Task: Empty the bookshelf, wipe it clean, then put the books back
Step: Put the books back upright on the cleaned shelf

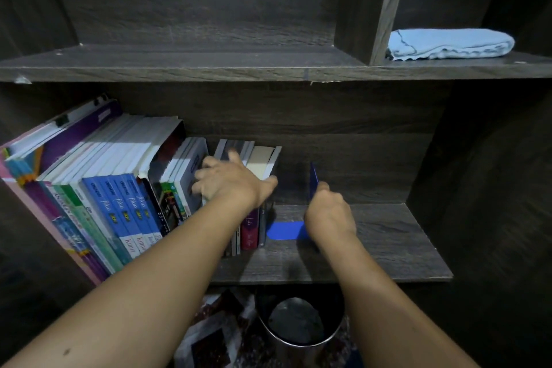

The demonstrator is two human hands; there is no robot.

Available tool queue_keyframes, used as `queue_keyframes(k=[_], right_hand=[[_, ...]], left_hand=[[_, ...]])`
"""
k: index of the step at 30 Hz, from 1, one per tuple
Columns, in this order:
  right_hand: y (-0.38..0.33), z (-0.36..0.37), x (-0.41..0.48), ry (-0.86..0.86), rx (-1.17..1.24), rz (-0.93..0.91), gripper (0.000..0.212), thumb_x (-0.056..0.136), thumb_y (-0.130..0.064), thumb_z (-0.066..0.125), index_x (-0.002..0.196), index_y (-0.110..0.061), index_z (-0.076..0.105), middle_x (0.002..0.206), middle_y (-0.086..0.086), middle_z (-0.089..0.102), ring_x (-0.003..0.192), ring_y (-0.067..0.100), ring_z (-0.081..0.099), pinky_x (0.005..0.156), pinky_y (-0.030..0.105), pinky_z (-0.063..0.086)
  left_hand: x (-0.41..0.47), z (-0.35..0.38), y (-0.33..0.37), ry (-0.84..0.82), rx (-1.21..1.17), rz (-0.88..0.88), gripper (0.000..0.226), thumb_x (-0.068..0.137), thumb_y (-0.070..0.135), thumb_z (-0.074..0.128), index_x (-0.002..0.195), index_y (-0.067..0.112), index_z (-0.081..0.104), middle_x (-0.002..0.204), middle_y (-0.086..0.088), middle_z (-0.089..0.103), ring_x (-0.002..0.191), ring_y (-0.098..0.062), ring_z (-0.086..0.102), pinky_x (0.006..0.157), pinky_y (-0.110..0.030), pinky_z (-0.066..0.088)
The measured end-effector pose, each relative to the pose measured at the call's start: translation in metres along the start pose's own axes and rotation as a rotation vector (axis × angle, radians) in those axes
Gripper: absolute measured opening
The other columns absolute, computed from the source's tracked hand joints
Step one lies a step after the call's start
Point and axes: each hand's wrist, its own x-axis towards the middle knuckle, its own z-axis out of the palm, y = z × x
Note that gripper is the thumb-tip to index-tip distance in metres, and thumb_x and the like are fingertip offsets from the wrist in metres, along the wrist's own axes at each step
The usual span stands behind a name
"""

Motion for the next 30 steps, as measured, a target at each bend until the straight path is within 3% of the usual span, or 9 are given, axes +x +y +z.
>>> queue_keyframes(k=[3,6,11,14,21,24,27,30], right_hand=[[-0.001,0.001,0.002,0.0,0.012,-0.013,0.038,0.096,-0.005,0.037,0.133,-0.01,0.043,0.124,0.02,0.059,0.115,0.037,0.057,0.089,0.041,0.047],[-0.004,0.007,0.001,-0.004,0.044,-0.054,0.037,0.098,-0.009,0.036,0.135,-0.011,0.043,0.122,0.021,0.06,0.113,0.038,0.057,0.087,0.039,0.047],[-0.01,0.016,0.001,0.006,0.115,-0.117,0.037,0.099,-0.015,0.038,0.135,-0.013,0.045,0.116,0.022,0.062,0.108,0.04,0.059,0.085,0.039,0.048],[-0.02,0.024,-0.001,-0.016,0.125,-0.186,0.039,0.099,-0.015,0.037,0.137,-0.014,0.044,0.114,0.023,0.063,0.107,0.04,0.059,0.083,0.038,0.048],[-0.047,0.039,-0.008,-0.055,0.189,-0.251,0.045,0.101,-0.021,0.037,0.145,-0.013,0.036,0.113,0.023,0.063,0.105,0.041,0.059,0.081,0.039,0.048],[-0.058,0.05,-0.015,-0.075,0.242,-0.284,0.048,0.101,-0.02,0.038,0.148,-0.012,0.034,0.11,0.023,0.064,0.103,0.041,0.06,0.08,0.04,0.049],[-0.056,0.047,-0.013,-0.103,0.269,-0.299,0.047,0.102,-0.023,0.037,0.147,-0.013,0.035,0.113,0.023,0.063,0.104,0.04,0.059,0.083,0.039,0.049],[-0.051,0.038,-0.014,-0.24,0.25,-0.3,0.056,0.103,-0.025,0.038,0.155,-0.019,0.018,0.126,0.023,0.057,0.113,0.036,0.057,0.092,0.037,0.046]], left_hand=[[0.005,-0.006,0.004,-0.03,0.036,0.016,0.099,0.071,0.083,0.046,0.145,0.021,0.03,0.139,-0.022,0.029,0.12,-0.042,0.039,0.075,-0.043,0.035],[0.009,-0.011,0.006,-0.05,0.048,0.006,0.1,0.068,0.084,0.051,0.138,0.013,0.043,0.134,-0.021,0.036,0.117,-0.041,0.043,0.07,-0.043,0.03],[0.014,-0.011,0.002,-0.06,0.042,-0.022,0.105,0.067,0.085,0.05,0.138,0.009,0.043,0.136,-0.02,0.035,0.119,-0.04,0.042,0.072,-0.043,0.033],[0.02,-0.012,-0.007,-0.05,0.019,-0.064,0.11,0.064,0.087,0.05,0.138,0.007,0.043,0.135,-0.019,0.036,0.121,-0.04,0.043,0.084,-0.044,0.041],[0.032,-0.019,-0.016,-0.102,-0.025,-0.041,0.122,0.06,0.089,0.047,0.149,0.007,0.029,0.151,-0.022,0.024,0.129,-0.04,0.04,0.096,-0.047,0.041],[0.031,-0.021,-0.017,-0.091,-0.028,-0.035,0.118,0.06,0.088,0.047,0.147,0.01,0.032,0.147,-0.022,0.028,0.125,-0.039,0.043,0.092,-0.046,0.043],[0.021,-0.02,-0.028,0.0,-0.114,0.074,0.108,0.073,0.081,0.047,0.153,0.018,0.013,0.146,-0.021,0.02,0.125,-0.042,0.04,0.094,-0.048,0.044],[0.005,-0.018,-0.058,0.126,-0.187,0.334,0.093,0.087,0.066,0.047,0.154,0.015,0.005,0.153,-0.019,0.015,0.134,-0.041,0.032,0.105,-0.046,0.038]])
